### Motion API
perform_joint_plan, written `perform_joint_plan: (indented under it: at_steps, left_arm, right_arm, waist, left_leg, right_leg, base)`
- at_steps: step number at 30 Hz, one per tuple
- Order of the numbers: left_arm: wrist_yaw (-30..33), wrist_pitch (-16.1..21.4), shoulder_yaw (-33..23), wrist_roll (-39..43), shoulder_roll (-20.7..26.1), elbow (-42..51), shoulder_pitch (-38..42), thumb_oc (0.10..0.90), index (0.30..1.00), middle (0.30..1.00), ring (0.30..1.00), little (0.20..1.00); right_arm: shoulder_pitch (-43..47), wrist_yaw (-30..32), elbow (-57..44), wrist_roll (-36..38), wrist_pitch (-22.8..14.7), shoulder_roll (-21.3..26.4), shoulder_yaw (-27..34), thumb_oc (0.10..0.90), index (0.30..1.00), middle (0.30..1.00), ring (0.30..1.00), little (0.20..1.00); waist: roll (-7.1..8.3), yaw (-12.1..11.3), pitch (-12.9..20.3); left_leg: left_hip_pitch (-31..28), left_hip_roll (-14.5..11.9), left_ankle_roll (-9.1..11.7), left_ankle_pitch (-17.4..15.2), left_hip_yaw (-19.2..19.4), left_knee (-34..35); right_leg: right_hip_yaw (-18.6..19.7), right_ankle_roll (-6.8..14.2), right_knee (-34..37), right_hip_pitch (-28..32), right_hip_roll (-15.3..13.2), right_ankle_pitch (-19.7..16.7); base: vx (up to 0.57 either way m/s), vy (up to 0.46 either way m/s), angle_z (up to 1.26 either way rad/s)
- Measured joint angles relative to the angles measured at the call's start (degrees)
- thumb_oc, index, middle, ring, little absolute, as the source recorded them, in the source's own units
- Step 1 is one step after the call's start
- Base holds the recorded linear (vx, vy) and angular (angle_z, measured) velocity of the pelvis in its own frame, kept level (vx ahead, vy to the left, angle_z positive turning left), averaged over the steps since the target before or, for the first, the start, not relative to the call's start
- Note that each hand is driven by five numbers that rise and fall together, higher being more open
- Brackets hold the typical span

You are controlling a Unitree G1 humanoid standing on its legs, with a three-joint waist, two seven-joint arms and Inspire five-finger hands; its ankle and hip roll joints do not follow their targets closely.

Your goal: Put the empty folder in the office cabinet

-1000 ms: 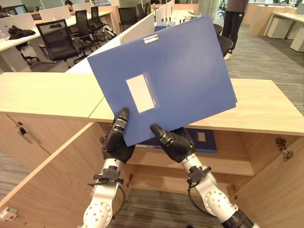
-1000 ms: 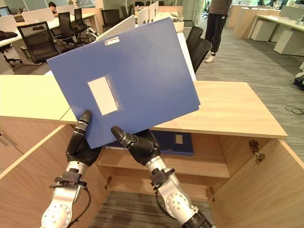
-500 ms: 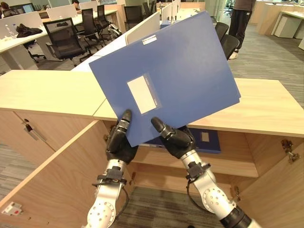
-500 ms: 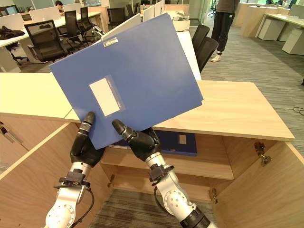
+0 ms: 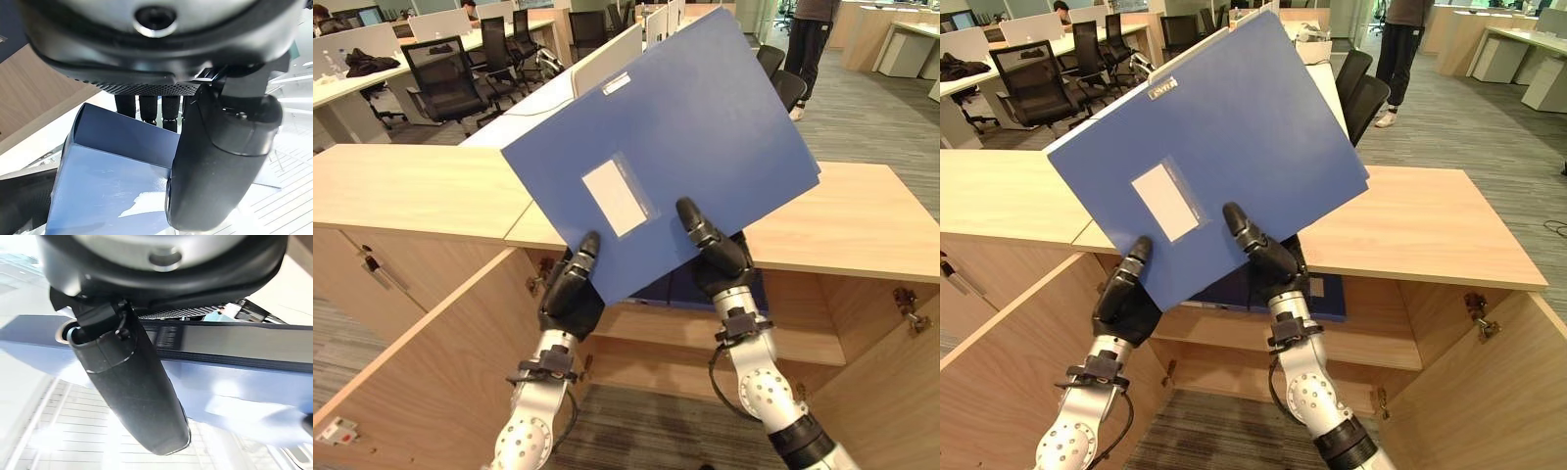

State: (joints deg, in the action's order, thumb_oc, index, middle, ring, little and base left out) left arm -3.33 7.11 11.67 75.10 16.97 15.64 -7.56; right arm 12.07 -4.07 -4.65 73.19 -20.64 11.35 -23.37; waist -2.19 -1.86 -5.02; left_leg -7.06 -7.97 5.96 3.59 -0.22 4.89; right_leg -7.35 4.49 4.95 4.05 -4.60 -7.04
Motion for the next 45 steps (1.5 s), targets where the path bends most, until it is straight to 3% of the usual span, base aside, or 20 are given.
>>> perform_joint_plan:
  at_steps: [5, 6, 7, 9, 21, 31, 32, 33, 34, 37, 41, 45]
  left_arm:
    - [-0.9, -0.5, 0.0, 0.0, -0.1, -1.1, 0.0, 0.4, 0.3, 0.3, 0.3, 0.3]
    - [-1.1, -0.5, 0.0, 0.0, -0.1, -1.7, 0.0, 0.4, 0.3, 0.3, 0.3, 0.3]
    - [-1.1, -0.5, 0.0, 0.0, -0.1, -1.7, 0.0, 0.4, 0.3, 0.3, 0.3, 0.3]
    - [-1.1, -0.5, 0.0, 0.0, -0.1, -1.8, -0.1, 0.4, 0.3, 0.3, 0.3, 0.3]
    - [-2.4, -0.4, -0.7, -4.7, 0.0, -1.8, -0.1, 0.4, 0.3, 0.3, 0.3, 0.3]
    - [-2.4, -0.5, -1.5, -6.4, 0.3, -2.9, -0.3, 0.4, 0.3, 0.3, 0.3, 0.3]
    - [-2.6, -0.5, -1.8, -7.0, 0.4, -2.9, -0.5, 0.709, 0.764, 0.764, 0.764, 0.764]
    - [-2.8, -0.5, -2.1, -7.6, 0.5, -2.9, -0.7, 0.709, 0.764, 0.764, 0.764, 0.764]
    - [-2.9, -0.5, -2.4, -7.9, 0.7, -2.9, -0.9, 0.8, 0.9, 0.9, 0.9, 0.9]
    - [-2.8, -0.6, -3.2, -8.6, 1.4, -2.9, -1.7, 0.8, 0.9, 0.9, 0.9, 0.9]
    - [-3.0, -0.8, -6.2, -15.3, 4.6, -3.5, -4.9, 0.8, 0.9, 0.9, 0.9, 0.9]
    - [-5.8, -0.8, -10.3, -22.8, 4.8, -10.1, -7.1, 0.8, 0.9, 0.9, 0.9, 0.9]
  right_arm:
    - [0.0, 0.9, 0.0, 0.0, -0.7, 0.0, 0.0, 0.8, 0.9, 0.9, 0.9, 0.9]
    - [0.0, 0.9, 0.0, 0.0, -0.7, 0.0, 0.0, 0.638, 0.658, 0.658, 0.658, 0.658]
    - [0.0, 0.9, 0.0, 0.0, -0.7, 0.0, 0.0, 0.638, 0.658, 0.658, 0.658, 0.658]
    - [0.0, 0.9, 0.0, 0.0, -0.7, 0.0, 0.1, 0.4, 0.3, 0.3, 0.3, 0.3]
    - [-0.1, 1.4, 0.0, 0.0, 0.1, 0.4, 0.0, 0.4, 0.3, 0.3, 0.3, 0.3]
    - [-0.9, 1.5, 0.0, -0.1, 3.6, 2.2, 0.1, 0.4, 0.3, 0.3, 0.3, 0.3]
    - [-0.9, 1.5, 0.0, -0.1, 4.1, 2.9, 0.1, 0.4, 0.3, 0.3, 0.3, 0.3]
    - [-0.9, 1.3, 0.0, -0.3, 4.9, 3.7, 0.3, 0.4, 0.3, 0.3, 0.3, 0.3]
    - [-1.0, 1.3, 0.0, -0.9, 5.6, 4.2, 0.6, 0.4, 0.3, 0.3, 0.3, 0.3]
    - [-1.2, 0.0, 0.0, -3.2, 7.2, 7.1, 1.5, 0.4, 0.3, 0.3, 0.3, 0.3]
    - [-5.4, -4.2, -1.5, -11.3, 11.6, 14.8, 3.6, 0.4, 0.3, 0.3, 0.3, 0.3]
    - [-11.9, -6.4, -1.5, -17.2, 16.0, 19.7, 6.2, 0.4, 0.3, 0.3, 0.3, 0.3]
  waist:
    - [0.0, 0.0, 0.0]
    - [0.0, 0.0, 0.0]
    - [0.0, 0.0, 0.0]
    - [0.0, 0.0, 0.0]
    - [0.11, 0.0, -0.1]
    - [0.62, 0.0, -0.4]
    - [0.7, 0.0, -0.5]
    - [0.75, 0.0, -0.5]
    - [0.82, 0.0, -0.5]
    - [0.91, 0.0, -0.6]
    - [1.07, 0.0, -0.7]
    - [1.54, -0.1, -1.1]
  left_leg:
    - [0.0, 0.0, 0.0, 0.0, 0.0, 0.0]
    - [0.1, 0.0, 0.0, 0.0, 0.0, 0.0]
    - [0.1, 0.0, 0.0, 0.0, 0.0, 0.0]
    - [0.2, 0.0, 0.0, 0.0, 0.0, 0.0]
    - [0.5, 0.0, 0.0, 0.0, -0.1, 0.0]
    - [0.6, 0.1, 0.0, 0.0, -0.1, 0.0]
    - [0.6, 0.1, 0.0, 0.0, -0.1, 0.0]
    - [0.6, 0.1, 0.0, 0.0, -0.1, 0.0]
    - [0.6, 0.1, 0.0, 0.0, -0.1, 0.0]
    - [0.6, 0.1, -0.1, -0.1, -0.1, 0.0]
    - [0.7, 0.1, 0.0, -0.1, -0.2, 0.0]
    - [0.9, 0.0, 0.0, -0.2, -0.3, 0.0]
  right_leg:
    - [0.0, 0.0, 0.0, 0.0, 0.0, 0.0]
    - [0.0, 0.0, 0.0, -0.1, 0.0, 0.0]
    - [0.0, 0.0, 0.0, -0.1, 0.0, 0.0]
    - [0.0, 0.0, 0.0, -0.2, 0.0, 0.0]
    - [-0.1, 0.2, 0.0, -0.5, 0.0, 0.0]
    - [-0.1, 0.2, 0.0, -0.5, 0.0, 0.0]
    - [-0.1, 0.2, 0.0, -0.5, 0.0, 0.0]
    - [-0.1, 0.2, 0.0, -0.5, 0.0, 0.0]
    - [-0.1, 0.2, 0.0, -0.6, 0.0, 0.0]
    - [-0.1, 0.2, 0.0, -0.5, 0.0, 0.0]
    - [-0.3, 0.3, 0.0, -0.5, 0.0, 0.2]
    - [-0.7, 0.4, 0.0, -0.6, -0.1, 0.4]
  base:
    - [0.0, 0.0, 0.0]
    - [0.0, 0.0, 0.0]
    - [0.0, 0.0, 0.0]
    - [0.0, 0.0, 0.0]
    - [0.0, 0.0, 0.0]
    - [0.0, 0.0, 0.0]
    - [0.0, 0.0, 0.0]
    - [0.0, 0.0, 0.0]
    - [0.0, 0.0, 0.0]
    - [0.0, 0.0, 0.0]
    - [0.0, 0.0, 0.0]
    - [0.0, -0.001, 0.03]
